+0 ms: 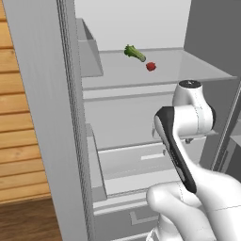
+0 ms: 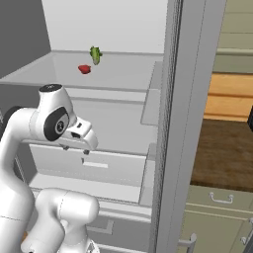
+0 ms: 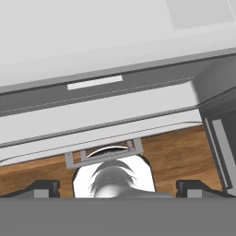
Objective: Take the strawberry from the fridge and place it on top of the pancake, located on the dining counter.
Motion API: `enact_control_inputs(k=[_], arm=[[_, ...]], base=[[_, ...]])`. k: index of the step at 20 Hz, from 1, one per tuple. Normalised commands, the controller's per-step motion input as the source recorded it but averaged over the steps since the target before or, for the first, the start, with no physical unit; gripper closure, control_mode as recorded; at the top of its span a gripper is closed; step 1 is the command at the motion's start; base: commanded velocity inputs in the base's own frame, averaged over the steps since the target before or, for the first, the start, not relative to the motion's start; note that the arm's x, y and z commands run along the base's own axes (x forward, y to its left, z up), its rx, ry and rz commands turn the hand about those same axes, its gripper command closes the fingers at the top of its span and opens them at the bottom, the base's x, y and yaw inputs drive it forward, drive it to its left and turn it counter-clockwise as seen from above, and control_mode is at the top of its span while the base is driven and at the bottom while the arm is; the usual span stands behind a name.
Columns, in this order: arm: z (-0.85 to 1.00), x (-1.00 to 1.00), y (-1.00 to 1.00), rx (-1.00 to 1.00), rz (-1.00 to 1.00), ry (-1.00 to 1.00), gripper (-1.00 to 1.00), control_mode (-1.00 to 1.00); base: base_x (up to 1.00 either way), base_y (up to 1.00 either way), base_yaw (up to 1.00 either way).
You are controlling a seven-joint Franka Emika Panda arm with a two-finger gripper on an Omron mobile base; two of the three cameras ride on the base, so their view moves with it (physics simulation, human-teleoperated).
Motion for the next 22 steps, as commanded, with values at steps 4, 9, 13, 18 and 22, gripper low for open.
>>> enact_control_inputs(k=[4, 9, 13, 18, 22], arm=[[0.16, 0.09, 0.04, -0.01, 0.01, -0.14, -1.00, -1.00], [0.60, 0.03, 0.09, -0.01, 0.08, -0.33, -1.00, -1.00], [0.92, 0.03, 0.00, 0.00, 0.16, -0.42, -1.00, -1.00], [0.98, 0.14, 0.14, -0.04, 0.10, -0.18, -1.00, -1.00], [0.73, 0.20, 0.19, -0.14, 0.01, 0.00, -1.00, -1.00]], base=[[0.00, 0.00, 0.00], [0.00, 0.00, 0.00], [0.00, 0.00, 0.00], [0.00, 0.00, 0.00], [0.00, 0.00, 0.00]])
